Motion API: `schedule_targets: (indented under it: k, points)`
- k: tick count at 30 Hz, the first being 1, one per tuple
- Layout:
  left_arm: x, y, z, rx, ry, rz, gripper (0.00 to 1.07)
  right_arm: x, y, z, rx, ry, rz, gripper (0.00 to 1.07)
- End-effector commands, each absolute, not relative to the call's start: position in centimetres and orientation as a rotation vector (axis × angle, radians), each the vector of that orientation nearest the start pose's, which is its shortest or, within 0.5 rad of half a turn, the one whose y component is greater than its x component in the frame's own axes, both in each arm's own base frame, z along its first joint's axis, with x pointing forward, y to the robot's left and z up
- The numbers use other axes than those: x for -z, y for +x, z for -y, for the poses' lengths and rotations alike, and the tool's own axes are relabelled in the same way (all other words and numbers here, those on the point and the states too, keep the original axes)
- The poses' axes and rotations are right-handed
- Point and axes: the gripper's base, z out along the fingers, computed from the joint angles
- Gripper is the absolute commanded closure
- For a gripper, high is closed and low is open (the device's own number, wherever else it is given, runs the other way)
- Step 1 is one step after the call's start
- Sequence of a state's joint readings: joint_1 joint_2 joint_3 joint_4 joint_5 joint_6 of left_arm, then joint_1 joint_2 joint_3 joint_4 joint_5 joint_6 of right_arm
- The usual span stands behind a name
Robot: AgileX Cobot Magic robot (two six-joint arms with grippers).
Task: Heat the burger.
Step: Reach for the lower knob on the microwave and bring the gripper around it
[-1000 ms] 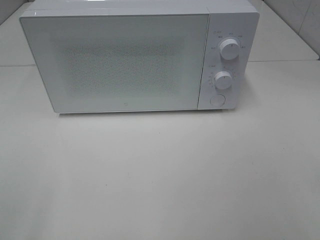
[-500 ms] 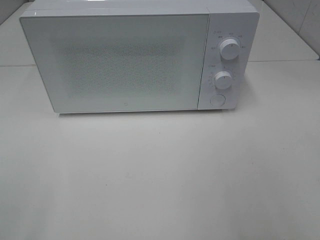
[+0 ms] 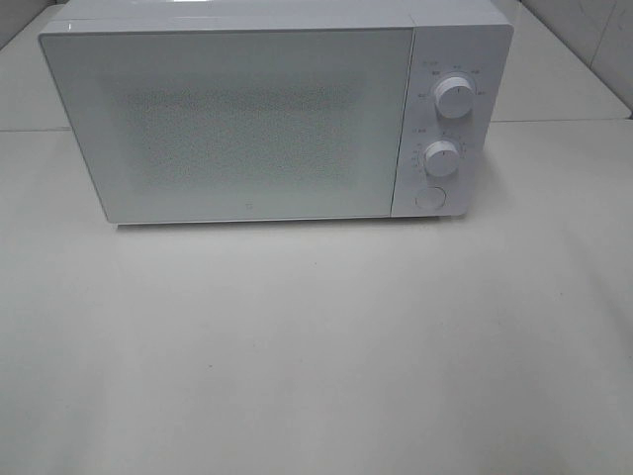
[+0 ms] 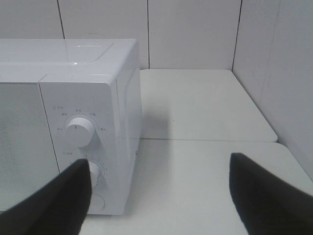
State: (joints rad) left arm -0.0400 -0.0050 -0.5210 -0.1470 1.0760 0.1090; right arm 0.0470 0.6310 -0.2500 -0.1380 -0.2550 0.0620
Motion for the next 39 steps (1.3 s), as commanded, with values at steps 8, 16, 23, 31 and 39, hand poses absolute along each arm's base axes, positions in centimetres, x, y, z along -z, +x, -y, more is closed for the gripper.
schedule_targets:
  k: [8, 16, 23, 31, 39]
  points:
    - [-28.2, -1.2, 1.1, 0.127, 0.157, -2.007, 0.04, -22.7, 16.4, -1.6, -0.091, -0.132, -1.591, 0.31]
    - [-28.2, -1.2, 1.1, 0.127, 0.157, -2.007, 0.04, -19.8, 19.2, -1.8, -0.128, -0.098, -1.545, 0.31]
    - [-28.2, -1.2, 1.1, 0.127, 0.157, -2.007, 0.04, -17.6, 20.4, -2.7, -0.062, -0.122, -1.552, 0.31]
    - [-28.2, -1.2, 1.1, 0.127, 0.157, -2.007, 0.04, -15.5, 21.6, -4.7, 0.004, -0.102, -1.561, 0.31]
    - [-28.2, -1.2, 1.1, 0.127, 0.157, -2.007, 0.04, -15.4, 24.9, -6.9, -0.048, -0.134, -1.514, 0.31]
